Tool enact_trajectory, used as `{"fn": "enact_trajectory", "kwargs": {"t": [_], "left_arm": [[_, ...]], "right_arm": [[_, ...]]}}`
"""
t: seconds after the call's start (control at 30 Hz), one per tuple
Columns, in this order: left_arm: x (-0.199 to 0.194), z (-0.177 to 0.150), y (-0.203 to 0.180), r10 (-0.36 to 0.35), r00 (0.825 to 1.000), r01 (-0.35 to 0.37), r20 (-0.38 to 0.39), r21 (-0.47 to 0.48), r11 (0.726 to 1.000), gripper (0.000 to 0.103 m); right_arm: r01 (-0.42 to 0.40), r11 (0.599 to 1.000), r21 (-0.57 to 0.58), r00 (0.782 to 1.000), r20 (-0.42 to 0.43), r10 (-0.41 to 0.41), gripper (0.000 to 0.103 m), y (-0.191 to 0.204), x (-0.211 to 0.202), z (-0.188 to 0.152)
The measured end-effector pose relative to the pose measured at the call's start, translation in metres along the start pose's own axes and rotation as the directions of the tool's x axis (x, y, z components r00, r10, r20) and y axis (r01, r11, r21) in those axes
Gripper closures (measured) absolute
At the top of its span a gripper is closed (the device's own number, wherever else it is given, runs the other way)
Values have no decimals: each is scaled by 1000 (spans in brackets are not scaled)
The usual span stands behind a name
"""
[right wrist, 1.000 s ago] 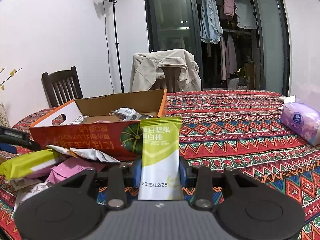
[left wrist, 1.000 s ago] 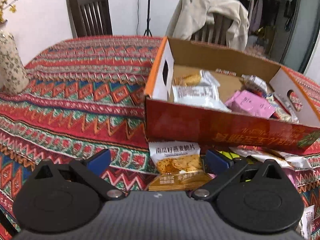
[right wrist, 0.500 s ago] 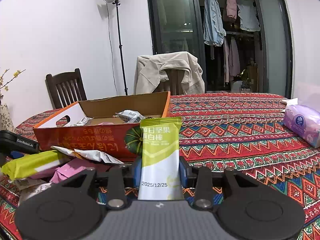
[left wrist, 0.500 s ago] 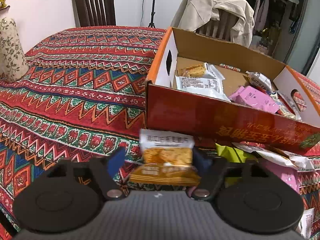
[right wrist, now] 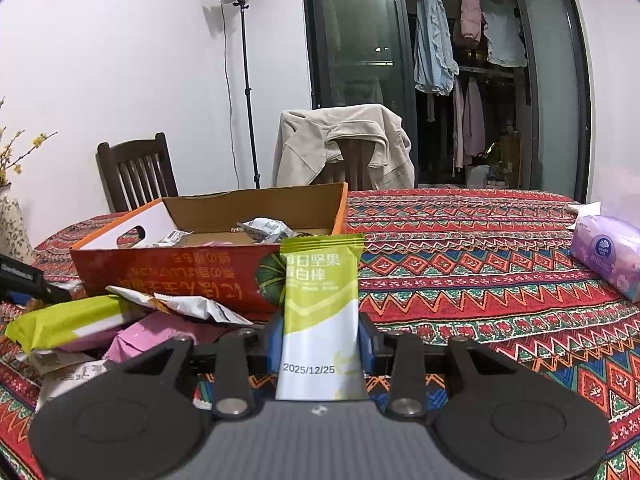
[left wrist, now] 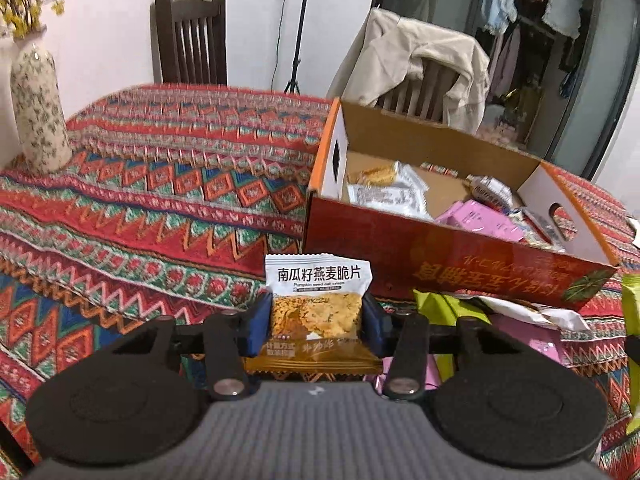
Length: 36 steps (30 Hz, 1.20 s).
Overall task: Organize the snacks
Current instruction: 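Carry both packets into the orange box and open both tools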
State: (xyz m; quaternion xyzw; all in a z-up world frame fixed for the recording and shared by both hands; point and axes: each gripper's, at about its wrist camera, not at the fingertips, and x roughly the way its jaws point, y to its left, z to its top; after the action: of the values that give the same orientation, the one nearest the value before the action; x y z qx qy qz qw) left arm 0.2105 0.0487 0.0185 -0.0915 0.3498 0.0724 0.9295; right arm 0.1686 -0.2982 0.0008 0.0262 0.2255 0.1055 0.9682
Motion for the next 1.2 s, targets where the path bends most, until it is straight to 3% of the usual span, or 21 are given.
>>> {"fn": "enact_trajectory", "kwargs": {"t": [0.2,0.43,0.63,0.93,1.2], "left_arm": [[-31,4,-2,-27,994,25,107,22,999,55],[-53,16,-21,-67,971,52,231,70,996,55],[-54,29,-43,-98,948,69,303,104,992,55],[-37,61,-62,-96,928,68,359,90,994,55],[5,87,-66,-71,930,57,360,49,997,55]], "right_arm": [[1,1000,-25,999,41,0,67,5,-8,4],[-8,999,-42,994,106,13,67,14,-25,33],[-27,999,-45,991,130,32,67,26,-16,60],[-50,997,-55,987,148,58,67,60,23,103],[-48,998,-29,990,131,52,67,82,72,119]]}}
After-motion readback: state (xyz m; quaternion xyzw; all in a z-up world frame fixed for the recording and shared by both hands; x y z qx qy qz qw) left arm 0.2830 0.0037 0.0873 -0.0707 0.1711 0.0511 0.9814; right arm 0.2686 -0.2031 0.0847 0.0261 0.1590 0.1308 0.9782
